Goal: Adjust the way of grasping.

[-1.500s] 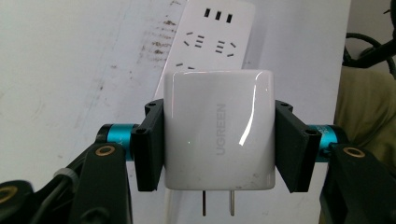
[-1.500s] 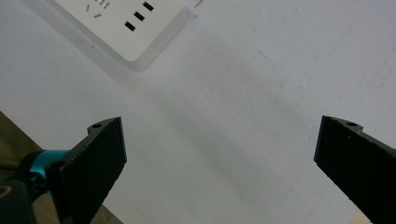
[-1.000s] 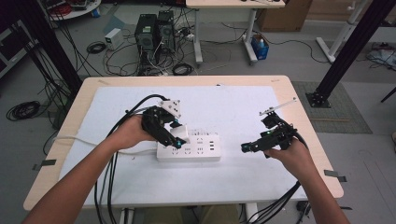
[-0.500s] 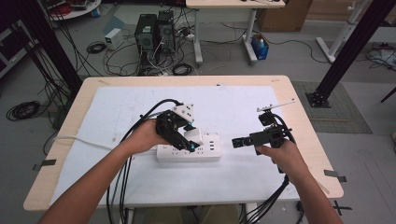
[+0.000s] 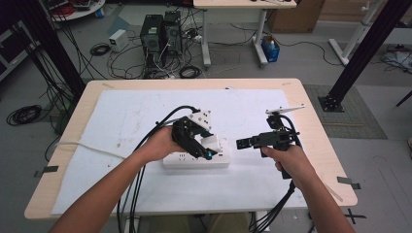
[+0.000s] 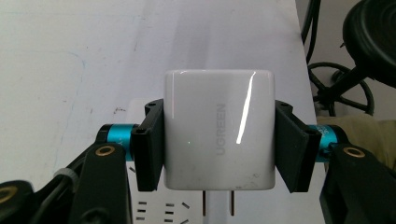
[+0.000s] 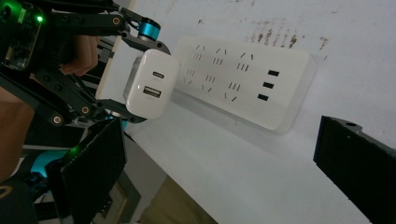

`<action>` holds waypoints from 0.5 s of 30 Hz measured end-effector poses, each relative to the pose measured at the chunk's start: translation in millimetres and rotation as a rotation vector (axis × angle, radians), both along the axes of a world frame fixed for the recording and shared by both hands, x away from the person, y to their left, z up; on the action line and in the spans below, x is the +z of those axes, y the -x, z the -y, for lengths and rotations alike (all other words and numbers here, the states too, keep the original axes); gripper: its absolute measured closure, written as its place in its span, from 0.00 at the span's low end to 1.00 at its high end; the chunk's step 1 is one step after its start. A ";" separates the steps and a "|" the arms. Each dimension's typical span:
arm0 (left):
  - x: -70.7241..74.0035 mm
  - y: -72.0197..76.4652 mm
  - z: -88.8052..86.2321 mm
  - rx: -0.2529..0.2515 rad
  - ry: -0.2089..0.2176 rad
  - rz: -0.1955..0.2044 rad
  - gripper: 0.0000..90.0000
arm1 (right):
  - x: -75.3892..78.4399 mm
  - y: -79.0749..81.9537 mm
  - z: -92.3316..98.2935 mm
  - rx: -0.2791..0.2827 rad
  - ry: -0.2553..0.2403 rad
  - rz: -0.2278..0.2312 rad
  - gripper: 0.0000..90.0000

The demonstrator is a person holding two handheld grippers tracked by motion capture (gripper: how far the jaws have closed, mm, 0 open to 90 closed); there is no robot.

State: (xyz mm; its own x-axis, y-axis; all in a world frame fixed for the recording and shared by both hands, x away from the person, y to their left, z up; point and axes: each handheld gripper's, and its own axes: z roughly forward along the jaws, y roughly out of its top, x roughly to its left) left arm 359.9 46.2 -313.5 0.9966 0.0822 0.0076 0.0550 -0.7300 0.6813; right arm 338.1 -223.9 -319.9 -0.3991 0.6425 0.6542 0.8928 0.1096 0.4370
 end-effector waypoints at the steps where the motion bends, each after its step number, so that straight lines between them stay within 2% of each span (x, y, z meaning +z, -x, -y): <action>1: 0.0 0.2 0.7 0.001 0.001 -0.002 0.47 | -0.5 -0.5 -0.3 -0.004 -0.009 -0.013 0.02; 5: 0.2 0.6 3.5 -0.006 0.002 0.003 0.47 | -4.6 -3.1 -1.6 -0.016 -0.060 -0.050 0.02; 13: 1.1 2.9 9.3 -0.023 0.021 0.013 0.47 | -12.5 -8.7 -9.1 0.005 -0.146 -0.101 0.04; 15: 1.3 3.1 10.5 -0.034 0.014 0.018 0.47 | -14.2 -10.3 -12.0 0.010 -0.176 -0.127 0.04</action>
